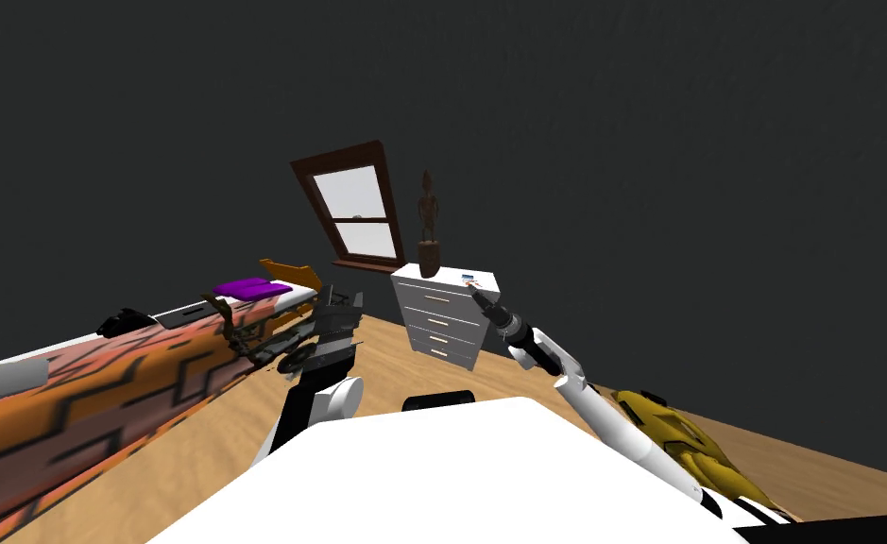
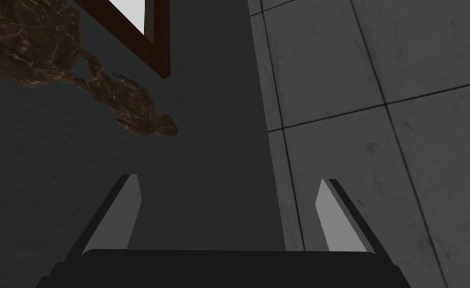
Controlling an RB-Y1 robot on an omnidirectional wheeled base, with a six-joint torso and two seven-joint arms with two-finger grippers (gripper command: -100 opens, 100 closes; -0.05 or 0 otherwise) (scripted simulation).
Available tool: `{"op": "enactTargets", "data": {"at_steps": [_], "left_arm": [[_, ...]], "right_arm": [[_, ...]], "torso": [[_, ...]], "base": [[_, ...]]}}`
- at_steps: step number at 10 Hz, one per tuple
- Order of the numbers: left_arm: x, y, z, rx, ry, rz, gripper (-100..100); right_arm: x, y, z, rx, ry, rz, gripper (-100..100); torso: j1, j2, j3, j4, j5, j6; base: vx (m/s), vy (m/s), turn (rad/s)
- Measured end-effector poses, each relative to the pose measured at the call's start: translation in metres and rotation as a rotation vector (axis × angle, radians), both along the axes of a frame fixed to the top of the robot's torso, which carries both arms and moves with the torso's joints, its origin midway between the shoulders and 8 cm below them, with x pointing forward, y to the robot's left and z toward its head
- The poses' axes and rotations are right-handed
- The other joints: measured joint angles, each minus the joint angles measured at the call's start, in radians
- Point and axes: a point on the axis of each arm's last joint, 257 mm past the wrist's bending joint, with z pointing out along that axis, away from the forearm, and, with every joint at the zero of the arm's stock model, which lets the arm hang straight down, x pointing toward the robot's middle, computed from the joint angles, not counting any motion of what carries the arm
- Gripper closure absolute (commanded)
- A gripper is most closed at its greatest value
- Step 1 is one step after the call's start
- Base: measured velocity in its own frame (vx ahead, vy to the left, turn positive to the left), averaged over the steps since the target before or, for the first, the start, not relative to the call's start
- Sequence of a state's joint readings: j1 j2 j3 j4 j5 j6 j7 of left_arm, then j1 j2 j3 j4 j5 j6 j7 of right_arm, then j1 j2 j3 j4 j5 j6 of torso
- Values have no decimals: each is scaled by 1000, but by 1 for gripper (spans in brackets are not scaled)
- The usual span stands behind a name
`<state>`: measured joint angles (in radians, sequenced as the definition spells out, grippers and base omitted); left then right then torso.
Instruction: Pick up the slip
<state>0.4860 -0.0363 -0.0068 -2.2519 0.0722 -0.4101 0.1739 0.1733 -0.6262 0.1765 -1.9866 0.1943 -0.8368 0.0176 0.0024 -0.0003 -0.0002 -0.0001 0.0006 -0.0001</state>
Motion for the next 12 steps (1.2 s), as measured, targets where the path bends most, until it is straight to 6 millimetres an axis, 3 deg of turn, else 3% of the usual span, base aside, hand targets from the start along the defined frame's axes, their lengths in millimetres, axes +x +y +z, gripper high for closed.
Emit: {"op": "enactTargets", "data": {"at_steps": [7,12], "left_arm": [[0,0,0,0,0,0,0],[0,0,0,0,0,0,0]], "right_arm": [[4,13,-29,-253,-44,109,-100],[7,6,-54,-442,-68,164,-100]], "torso": [[0,-1,0,0,0,0],[0,-1,0,0,0,0]], "base": [[5,28,93],[12,27,86]]}}
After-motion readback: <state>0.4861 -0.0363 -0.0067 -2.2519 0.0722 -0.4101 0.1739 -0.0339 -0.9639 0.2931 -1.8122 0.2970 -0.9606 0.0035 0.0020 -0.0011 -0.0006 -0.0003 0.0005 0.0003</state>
